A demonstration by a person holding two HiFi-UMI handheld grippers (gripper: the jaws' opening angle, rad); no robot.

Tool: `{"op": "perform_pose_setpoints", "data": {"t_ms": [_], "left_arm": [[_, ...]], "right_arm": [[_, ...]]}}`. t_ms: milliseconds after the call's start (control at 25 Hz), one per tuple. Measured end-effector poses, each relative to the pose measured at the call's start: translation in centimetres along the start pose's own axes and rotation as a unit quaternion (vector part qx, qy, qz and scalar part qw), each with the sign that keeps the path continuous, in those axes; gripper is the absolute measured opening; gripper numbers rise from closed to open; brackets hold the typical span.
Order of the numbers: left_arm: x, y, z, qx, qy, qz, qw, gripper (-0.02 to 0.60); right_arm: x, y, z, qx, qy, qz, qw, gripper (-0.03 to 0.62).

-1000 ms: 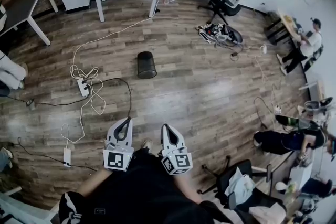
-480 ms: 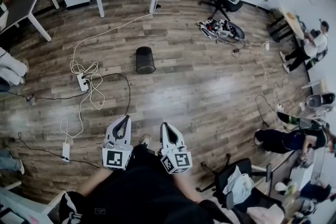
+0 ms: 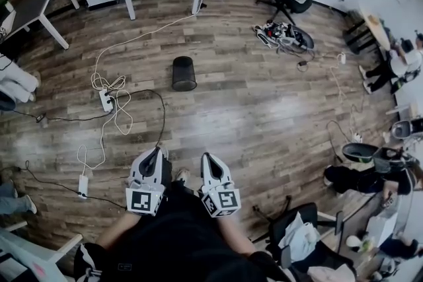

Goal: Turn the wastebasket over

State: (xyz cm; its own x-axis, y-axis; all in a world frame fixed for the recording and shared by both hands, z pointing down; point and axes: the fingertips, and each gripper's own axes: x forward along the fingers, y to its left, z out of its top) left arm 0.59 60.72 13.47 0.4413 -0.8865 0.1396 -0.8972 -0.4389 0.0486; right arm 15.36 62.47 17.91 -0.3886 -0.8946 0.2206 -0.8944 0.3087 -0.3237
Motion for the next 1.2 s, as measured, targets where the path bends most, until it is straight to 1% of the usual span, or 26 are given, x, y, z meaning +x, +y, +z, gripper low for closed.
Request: {"op": "perform_pose_setpoints", "data": {"t_ms": [120,240,480,680,800,960,1080,1200], "left_arm": [[1.1,0.0,-0.3,-0.001,-0.001,0.001,1.0000,0.034],[3.0,0.4,-0.9,-0.008,0.008,0.002,0.9999,0.034],[8.8,2.6,-1.3,-0.030,0.007,0.002,0.9995,0.034],[14.5,5.7,-0.5,-0.044,0.006,0.011,0.9990,0.034],[17.5,8.1,-0.6,-0.049,0.017,0.016,0.9985,0.034],[21.7,11.1,-0.4,-0.035,0.017,0.011,0.9992,0.034],[24.5,12.8,-0.6,-0.048,0.027,0.008,0.9984,0.034],[26.9,14.0,-0.7,-0.047,0.038,0.004,0.9981,0.034]], "right_arm": [[0.7,-0.8,-0.2,0.000,0.003,-0.005,1.000,0.032],[2.1,-1.9,0.1,-0.004,0.009,-0.008,1.000,0.032],[6.8,-4.3,1.4,-0.012,0.016,-0.013,1.000,0.032],[12.3,-6.1,3.6,-0.018,0.025,-0.010,0.999,0.032],[16.3,-6.6,4.7,-0.021,0.034,-0.007,0.999,0.032],[21.6,-7.5,5.9,-0.029,0.047,-0.004,0.998,0.032],[25.1,-8.1,6.7,-0.033,0.055,-0.004,0.998,0.032],[27.9,-9.0,7.7,-0.045,0.060,-0.003,0.997,0.032]]}}
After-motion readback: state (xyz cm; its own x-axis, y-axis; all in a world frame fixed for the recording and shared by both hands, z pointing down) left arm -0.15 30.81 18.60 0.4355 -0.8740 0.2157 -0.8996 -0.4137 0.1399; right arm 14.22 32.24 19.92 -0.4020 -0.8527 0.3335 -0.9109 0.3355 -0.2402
